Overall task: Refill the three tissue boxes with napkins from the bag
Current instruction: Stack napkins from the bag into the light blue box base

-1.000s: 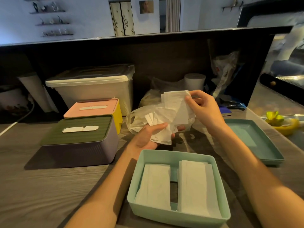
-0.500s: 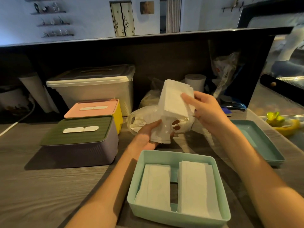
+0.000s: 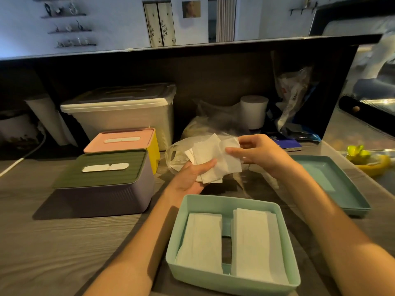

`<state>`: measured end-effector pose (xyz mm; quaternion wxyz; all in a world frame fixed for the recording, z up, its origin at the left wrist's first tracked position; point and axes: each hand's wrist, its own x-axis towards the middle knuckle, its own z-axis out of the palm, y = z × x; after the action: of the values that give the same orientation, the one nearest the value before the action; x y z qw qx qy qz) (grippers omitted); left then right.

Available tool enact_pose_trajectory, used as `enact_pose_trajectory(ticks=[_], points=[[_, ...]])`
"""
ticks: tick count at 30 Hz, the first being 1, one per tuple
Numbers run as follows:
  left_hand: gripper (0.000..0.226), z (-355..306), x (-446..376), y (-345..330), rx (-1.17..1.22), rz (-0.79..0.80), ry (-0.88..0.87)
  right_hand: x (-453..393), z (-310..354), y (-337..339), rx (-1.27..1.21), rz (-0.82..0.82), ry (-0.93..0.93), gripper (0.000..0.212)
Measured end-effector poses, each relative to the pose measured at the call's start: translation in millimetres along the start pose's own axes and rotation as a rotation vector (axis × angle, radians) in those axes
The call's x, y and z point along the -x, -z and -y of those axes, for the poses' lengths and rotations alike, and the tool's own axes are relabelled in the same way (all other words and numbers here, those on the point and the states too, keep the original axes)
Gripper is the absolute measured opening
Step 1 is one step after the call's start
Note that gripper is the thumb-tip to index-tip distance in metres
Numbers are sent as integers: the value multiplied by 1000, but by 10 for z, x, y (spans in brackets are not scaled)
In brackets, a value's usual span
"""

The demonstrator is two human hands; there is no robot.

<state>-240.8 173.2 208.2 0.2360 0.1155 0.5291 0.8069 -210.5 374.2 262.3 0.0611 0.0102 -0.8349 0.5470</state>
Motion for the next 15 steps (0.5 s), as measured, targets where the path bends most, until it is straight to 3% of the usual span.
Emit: enact_pose_trajectory(ticks=[8,15], points=[[51,8,-69,56,103,2,7,-35,25,65,-184,-324,210,15],[33,-80,-3,-105,68,-153,70,67,182,46,-303,16,209,22]])
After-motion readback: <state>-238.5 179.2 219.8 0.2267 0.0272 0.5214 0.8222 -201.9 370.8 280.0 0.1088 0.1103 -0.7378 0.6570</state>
